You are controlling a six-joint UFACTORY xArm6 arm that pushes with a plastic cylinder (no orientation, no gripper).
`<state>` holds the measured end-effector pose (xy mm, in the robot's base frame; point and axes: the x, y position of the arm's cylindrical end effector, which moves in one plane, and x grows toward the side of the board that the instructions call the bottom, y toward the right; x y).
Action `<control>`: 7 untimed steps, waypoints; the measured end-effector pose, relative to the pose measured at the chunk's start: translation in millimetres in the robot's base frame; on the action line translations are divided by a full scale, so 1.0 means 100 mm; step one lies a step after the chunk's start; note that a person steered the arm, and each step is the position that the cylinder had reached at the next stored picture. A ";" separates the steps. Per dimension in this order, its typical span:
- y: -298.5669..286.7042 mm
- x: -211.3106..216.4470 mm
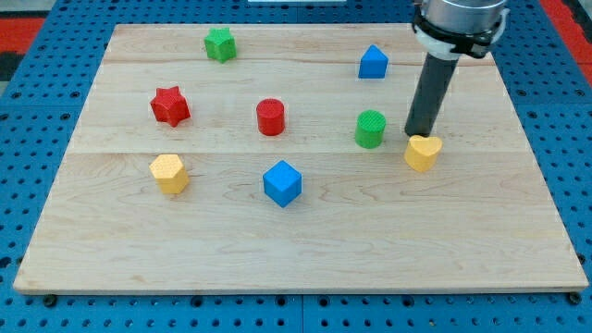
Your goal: Push the green circle into the top left side of the yellow heart
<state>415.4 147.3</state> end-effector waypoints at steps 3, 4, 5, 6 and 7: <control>0.50 0.38; 0.51 -0.09; -0.07 -0.29; -0.64 -0.37; -0.92 -0.01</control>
<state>414.4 55.1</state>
